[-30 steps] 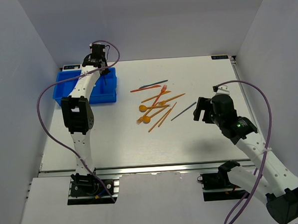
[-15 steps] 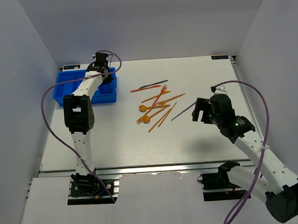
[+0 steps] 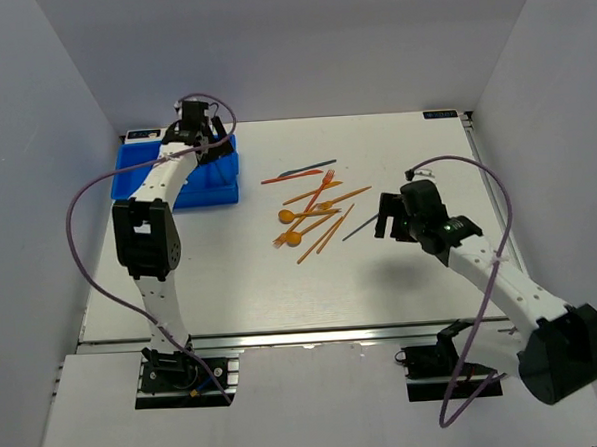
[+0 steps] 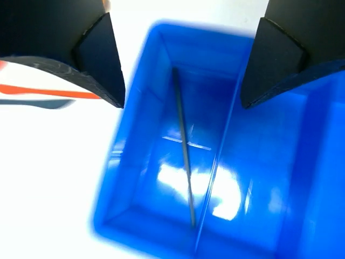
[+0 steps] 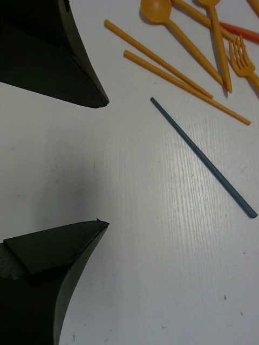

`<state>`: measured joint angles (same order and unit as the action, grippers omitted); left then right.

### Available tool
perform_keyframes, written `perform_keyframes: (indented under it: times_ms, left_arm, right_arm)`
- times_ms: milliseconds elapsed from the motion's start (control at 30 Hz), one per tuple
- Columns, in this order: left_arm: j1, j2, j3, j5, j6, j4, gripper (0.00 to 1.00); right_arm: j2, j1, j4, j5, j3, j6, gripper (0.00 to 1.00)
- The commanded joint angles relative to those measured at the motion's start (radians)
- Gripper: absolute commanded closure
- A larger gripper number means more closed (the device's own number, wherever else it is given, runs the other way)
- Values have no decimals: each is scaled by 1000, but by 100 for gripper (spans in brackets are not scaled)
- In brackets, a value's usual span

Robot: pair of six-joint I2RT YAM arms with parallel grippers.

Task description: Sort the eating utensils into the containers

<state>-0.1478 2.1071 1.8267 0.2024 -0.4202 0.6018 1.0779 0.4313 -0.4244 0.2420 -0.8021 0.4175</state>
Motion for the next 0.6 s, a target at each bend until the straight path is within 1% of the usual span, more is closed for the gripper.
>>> perform_keyframes:
  times_ms: [0,133,167,200,267,300,333,367,400,433,500,533,567]
  left_arm:
    - [2,-219,39,25,-6,-27,2]
    - [-1,-341,14,-20,9,-19,2]
    - [-1,-367,-10,-47,9,-13,2]
    - [-2,-427,-27,-63,18,1,2]
    - [-10,-495,-73,-99,21,12,2]
    - [-13,-533,-139,-113,32,13,2]
    - [-18,-614,-177,-123,35,9,2]
    - [-25,-652,-216,-132,43,4,2]
    - [-39,-691,-293,-153,60,-6,2]
    - [-45,-760,-331,-165,67,-11,2]
    - [-52,-820,-404,-201,87,-34,2]
    - [-52,-847,-478,-216,95,-46,2]
    - [-53,-898,-515,-240,100,-62,2]
  right_arm:
    - [85,-5,79,60,-54,39,11]
    - [227,-5,64,172,-123,139,11]
    - [278,-5,59,183,-132,195,11]
    - [298,-5,58,190,-141,220,14]
    - [347,-5,68,213,-140,286,16]
    - [359,-6,105,217,-135,300,20]
    - [375,-5,119,235,-135,313,23]
    - [411,-5,125,241,-144,319,25]
    - [431,-5,127,244,-158,326,27]
    - [456,-5,119,261,-195,336,28]
    - [525,-5,99,284,-238,355,30]
    - [548,-5,86,298,-259,360,32]
    - [589,-5,85,310,-291,362,32]
